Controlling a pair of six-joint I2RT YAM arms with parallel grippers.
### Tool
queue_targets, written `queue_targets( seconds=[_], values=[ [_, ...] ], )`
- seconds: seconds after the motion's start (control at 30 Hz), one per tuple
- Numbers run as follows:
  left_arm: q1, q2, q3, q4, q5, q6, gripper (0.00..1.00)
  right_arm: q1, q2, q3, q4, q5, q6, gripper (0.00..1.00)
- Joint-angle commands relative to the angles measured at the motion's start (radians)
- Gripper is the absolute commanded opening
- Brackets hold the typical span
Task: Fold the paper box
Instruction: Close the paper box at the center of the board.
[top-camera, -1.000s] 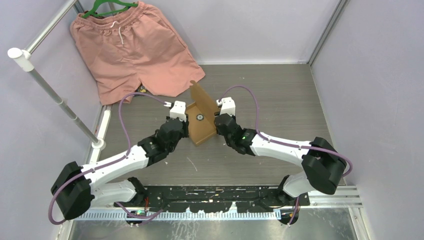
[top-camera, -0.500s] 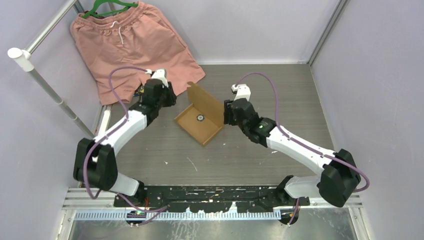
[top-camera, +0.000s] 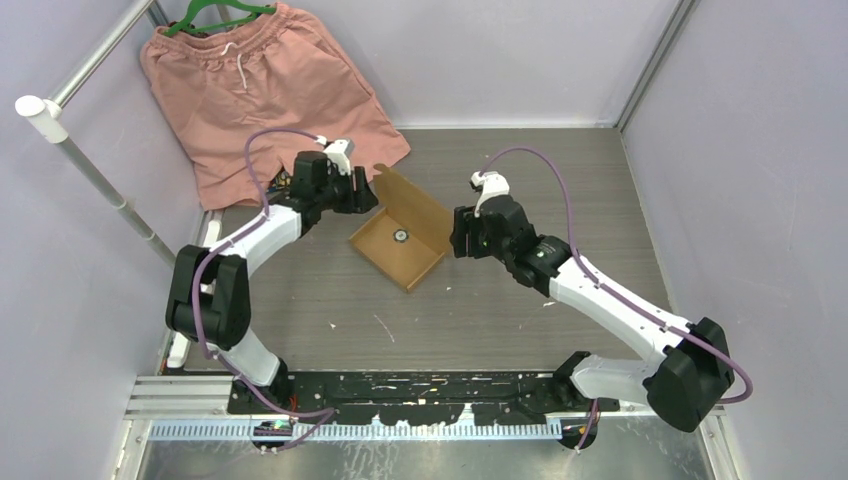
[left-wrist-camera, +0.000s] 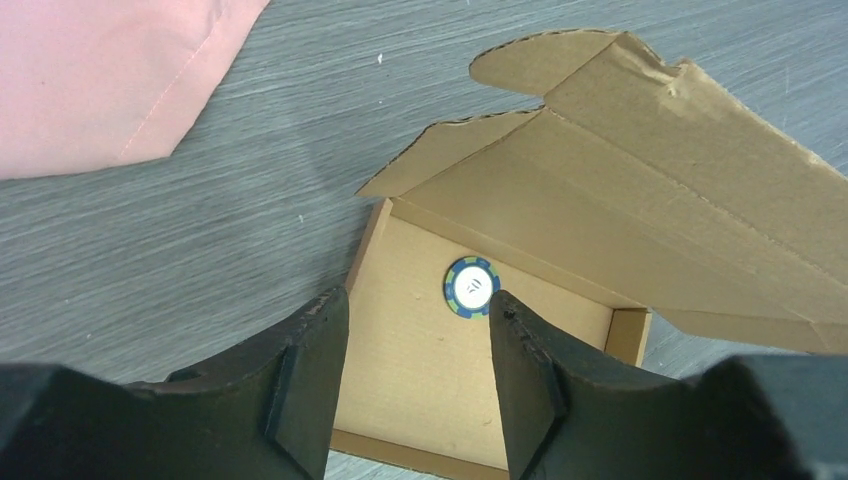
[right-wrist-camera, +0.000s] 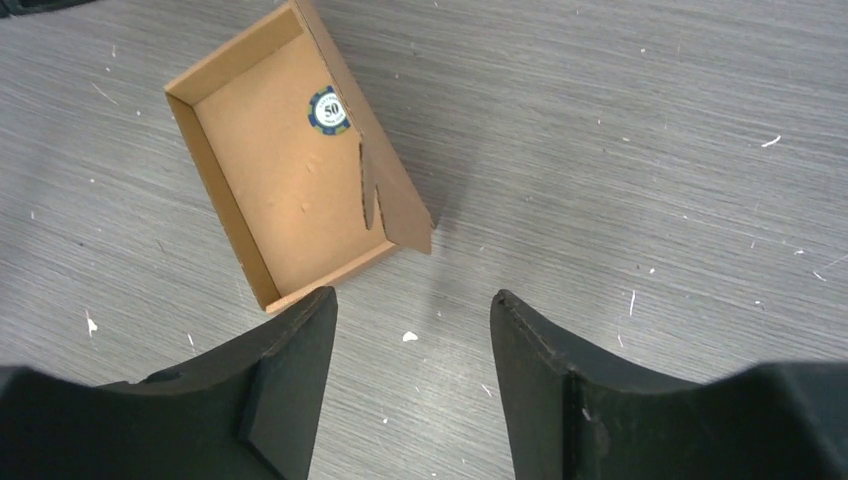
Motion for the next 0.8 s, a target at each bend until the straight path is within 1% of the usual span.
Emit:
queue_targets(
  seconds=[0.0, 0.03, 0.1, 0.33, 0.53, 0.77],
  values=[
    [0.04, -0.005, 0.039, 0.1, 0.107, 0.039, 0.57, -0.029, 0.001, 0.03, 0.014, -0.099, -0.051, 0.58],
    [0.052, -0.001, 0.044, 0.103, 0.13, 0.039, 0.58, -0.028, 0.017, 0.045, 0.003, -0.104, -0.062, 0.53],
    [0.08, 0.003, 0.054, 0.104, 0.165, 0.037, 0.59, -0.031, 0.049, 0.065, -0.001, -0.12, -0.078, 0.47],
    [0.146, 0.031, 0.075, 0.17, 0.311, 0.007, 0.6, -0.036, 0.122, 0.115, 0.008, -0.16, -0.098, 0.43],
    [0.155, 0.082, 0.112, 0.227, 0.363, -0.011, 0.59, -0.049, 0.144, 0.143, 0.001, -0.139, -0.108, 0.42],
    [0.154, 0.16, 0.177, 0.26, 0.416, -0.039, 0.56, -0.074, 0.183, 0.199, -0.026, -0.165, -0.128, 0.35]
  ],
)
